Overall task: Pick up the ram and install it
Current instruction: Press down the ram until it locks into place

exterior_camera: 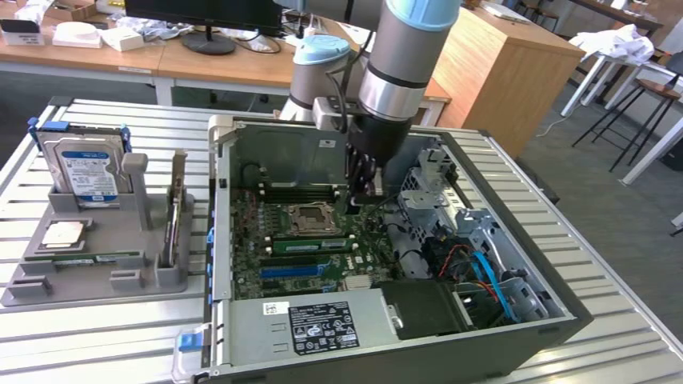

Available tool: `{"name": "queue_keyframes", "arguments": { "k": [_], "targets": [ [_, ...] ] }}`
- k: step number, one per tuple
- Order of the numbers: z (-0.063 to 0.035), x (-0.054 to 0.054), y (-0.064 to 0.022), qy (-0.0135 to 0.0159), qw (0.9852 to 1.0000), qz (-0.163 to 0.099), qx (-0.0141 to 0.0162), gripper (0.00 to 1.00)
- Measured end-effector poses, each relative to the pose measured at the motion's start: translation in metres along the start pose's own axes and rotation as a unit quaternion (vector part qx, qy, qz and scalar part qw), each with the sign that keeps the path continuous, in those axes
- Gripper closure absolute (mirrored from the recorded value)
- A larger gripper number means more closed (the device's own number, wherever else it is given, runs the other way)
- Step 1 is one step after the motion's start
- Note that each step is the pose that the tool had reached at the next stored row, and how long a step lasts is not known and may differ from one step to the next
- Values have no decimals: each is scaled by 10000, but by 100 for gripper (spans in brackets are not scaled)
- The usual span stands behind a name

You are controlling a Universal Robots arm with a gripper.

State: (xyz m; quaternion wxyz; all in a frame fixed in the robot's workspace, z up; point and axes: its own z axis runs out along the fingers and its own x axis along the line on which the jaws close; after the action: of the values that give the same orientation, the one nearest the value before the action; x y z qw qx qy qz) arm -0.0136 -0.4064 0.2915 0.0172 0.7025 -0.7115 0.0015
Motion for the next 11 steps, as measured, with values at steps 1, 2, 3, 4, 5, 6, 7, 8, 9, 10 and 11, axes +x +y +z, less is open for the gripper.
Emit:
{"name": "queue_keyframes", "arguments": {
  "k": [1,2,3,4,5,6,7,8,9,10,11],
  "targets": [
    [11,0,0,0,10000,0,0,90],
    [21,0,0,0,10000,0,0,90],
    [31,-1,-1,0,10000,0,0,90],
    [41,-1,-1,0,10000,0,0,90],
    [51,-1,-1,0,10000,0,0,90],
    [61,-2,-1,0,10000,0,0,90],
    [71,-2,-2,-1,10000,0,0,90],
    [81,-2,-2,0,10000,0,0,90],
    [90,-3,-2,0,10000,0,0,90],
    [100,-3,-2,0,10000,0,0,90],
    [111,-3,-3,0,10000,0,0,90]
  ]
}}
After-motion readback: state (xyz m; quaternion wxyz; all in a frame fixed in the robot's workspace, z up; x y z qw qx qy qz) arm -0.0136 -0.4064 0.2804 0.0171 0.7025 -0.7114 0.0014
